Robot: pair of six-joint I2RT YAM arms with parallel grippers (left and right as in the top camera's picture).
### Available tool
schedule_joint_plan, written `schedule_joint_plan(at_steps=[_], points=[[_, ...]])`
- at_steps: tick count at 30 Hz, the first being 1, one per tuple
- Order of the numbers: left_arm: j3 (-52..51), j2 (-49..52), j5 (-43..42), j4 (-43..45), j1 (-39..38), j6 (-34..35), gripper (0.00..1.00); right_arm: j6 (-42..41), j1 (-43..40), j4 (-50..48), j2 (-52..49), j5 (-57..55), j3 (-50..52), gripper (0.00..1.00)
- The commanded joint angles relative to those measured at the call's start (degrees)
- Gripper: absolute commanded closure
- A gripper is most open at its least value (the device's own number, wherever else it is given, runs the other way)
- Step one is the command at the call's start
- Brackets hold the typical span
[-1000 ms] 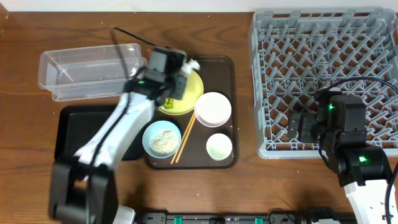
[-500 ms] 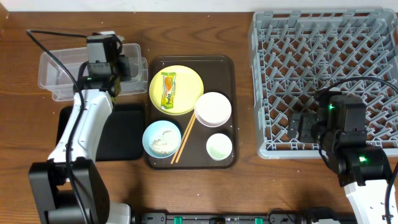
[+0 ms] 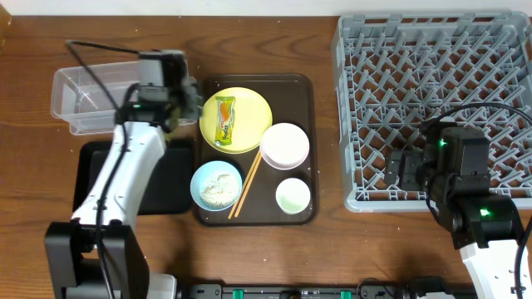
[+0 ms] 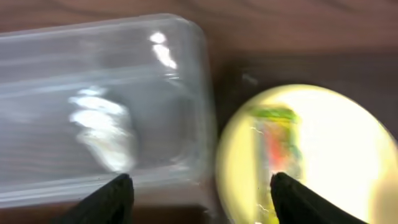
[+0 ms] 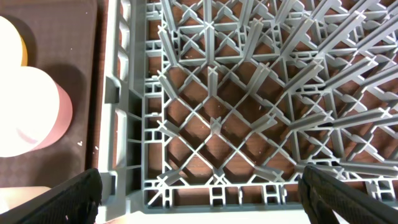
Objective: Sort waste into correct bins and load items into the dishwasher rack
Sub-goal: 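Move the left gripper back to the plate and grasp the snack wrapper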
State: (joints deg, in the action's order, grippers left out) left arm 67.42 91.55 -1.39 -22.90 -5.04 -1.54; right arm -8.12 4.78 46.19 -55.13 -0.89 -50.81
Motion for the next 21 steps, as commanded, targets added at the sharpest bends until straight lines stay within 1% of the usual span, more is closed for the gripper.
schedule_joint_plan(at_steps=[1,6,11,14,21], points=[[0.31,1.25,-4.42,-1.36,-3.08,-0.13,0.25,-0.63,-1.11,0.11,0.04,-0.15,-1.16,0.01],[0.31,5.49,-4.39,-1.27,-5.70,-0.11,0.24,-0.63,-1.11,0.31,0.04,-0.15,-1.16,0.01],[0.31,10.34,-4.48,-0.83,-5.73,0.09,0.24,-0.63,-1.11,0.37,0.04,-0.15,-1.16,0.01],[0.31,12.52,-6.01,-0.61,-5.84,0.09,0.23,-0.61,-1.11,0.33,0.04,-0.15,-1.16,0.01],[0.31,16.37,-7.15,0.02,-6.47,0.11,0.23,-0.61,-1.11,0.35,0.04,-0.15,-1.16,0.01]])
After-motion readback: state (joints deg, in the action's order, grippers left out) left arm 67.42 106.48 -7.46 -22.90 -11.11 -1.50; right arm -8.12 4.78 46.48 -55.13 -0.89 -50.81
